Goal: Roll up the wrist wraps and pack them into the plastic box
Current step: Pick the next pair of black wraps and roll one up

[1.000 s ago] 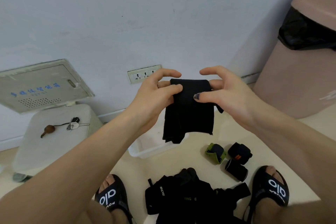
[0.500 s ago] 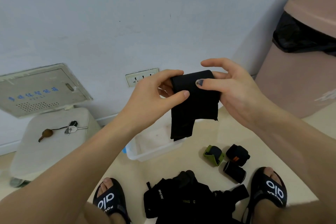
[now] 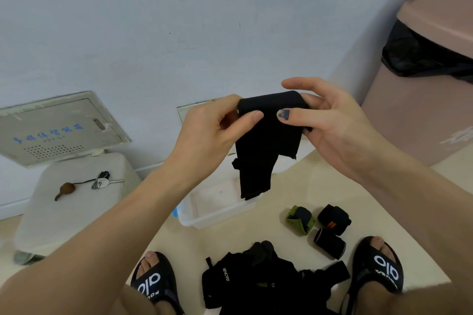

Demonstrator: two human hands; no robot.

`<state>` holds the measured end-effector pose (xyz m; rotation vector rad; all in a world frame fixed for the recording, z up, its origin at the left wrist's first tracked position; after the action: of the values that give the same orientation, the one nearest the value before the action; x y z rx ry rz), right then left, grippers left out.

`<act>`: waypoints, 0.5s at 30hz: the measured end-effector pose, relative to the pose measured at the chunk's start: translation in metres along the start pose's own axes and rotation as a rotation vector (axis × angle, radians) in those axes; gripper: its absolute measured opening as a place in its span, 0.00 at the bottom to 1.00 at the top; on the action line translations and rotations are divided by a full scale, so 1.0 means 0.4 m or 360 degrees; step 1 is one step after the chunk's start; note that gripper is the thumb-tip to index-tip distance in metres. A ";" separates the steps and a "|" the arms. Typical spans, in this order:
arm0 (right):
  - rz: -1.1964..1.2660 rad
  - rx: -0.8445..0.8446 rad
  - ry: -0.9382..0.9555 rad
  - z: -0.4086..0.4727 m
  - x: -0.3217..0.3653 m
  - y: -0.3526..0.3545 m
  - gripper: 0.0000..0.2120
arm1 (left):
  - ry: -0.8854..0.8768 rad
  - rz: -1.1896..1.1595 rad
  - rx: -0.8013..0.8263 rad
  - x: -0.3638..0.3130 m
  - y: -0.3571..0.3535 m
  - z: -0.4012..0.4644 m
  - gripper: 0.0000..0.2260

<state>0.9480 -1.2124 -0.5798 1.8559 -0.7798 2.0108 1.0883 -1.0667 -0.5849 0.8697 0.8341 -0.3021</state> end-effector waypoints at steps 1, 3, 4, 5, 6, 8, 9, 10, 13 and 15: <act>-0.0037 -0.0004 0.0027 0.000 0.002 0.002 0.20 | 0.0026 -0.0050 -0.0020 -0.005 0.001 0.000 0.17; -0.0131 -0.0028 0.0083 0.000 0.004 0.004 0.16 | 0.0091 -0.0143 -0.0030 -0.014 0.001 -0.001 0.19; -0.0177 -0.0046 0.0107 0.000 0.003 0.005 0.13 | 0.0122 -0.0184 -0.0028 -0.018 0.000 -0.002 0.19; -0.0217 -0.0067 0.0128 0.000 0.001 0.006 0.11 | 0.0146 -0.0226 -0.0027 -0.022 -0.001 -0.003 0.19; -0.0253 -0.0087 0.0144 -0.001 0.002 0.006 0.09 | 0.0162 -0.0264 -0.0031 -0.026 -0.001 -0.003 0.19; -0.0328 -0.0113 0.0182 -0.001 0.004 0.003 0.06 | 0.0174 -0.0338 -0.0045 -0.034 0.000 -0.003 0.20; -0.0366 -0.0117 0.0197 -0.001 0.005 0.002 0.05 | 0.0173 -0.0364 -0.0054 -0.037 0.000 -0.001 0.21; -0.0395 -0.0117 0.0202 -0.001 0.005 -0.001 0.04 | 0.0175 -0.0375 -0.0062 -0.040 0.000 0.000 0.23; -0.0381 -0.0114 0.0172 0.003 0.001 -0.007 0.02 | 0.0194 -0.0414 -0.0083 -0.041 -0.005 0.006 0.25; -0.0263 -0.0080 0.0114 0.006 -0.005 -0.011 0.03 | 0.0250 -0.0462 -0.0057 -0.041 -0.012 0.007 0.26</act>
<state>0.9528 -1.2098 -0.5810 1.7494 -0.6293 1.9251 1.0765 -1.0734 -0.5742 0.7450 1.1118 -0.4756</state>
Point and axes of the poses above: each hand's wrist, its own z-axis towards the middle knuckle, its own y-axis out of the back of the hand, x = y × z, the point moved 2 cm from there along z, towards the middle knuckle
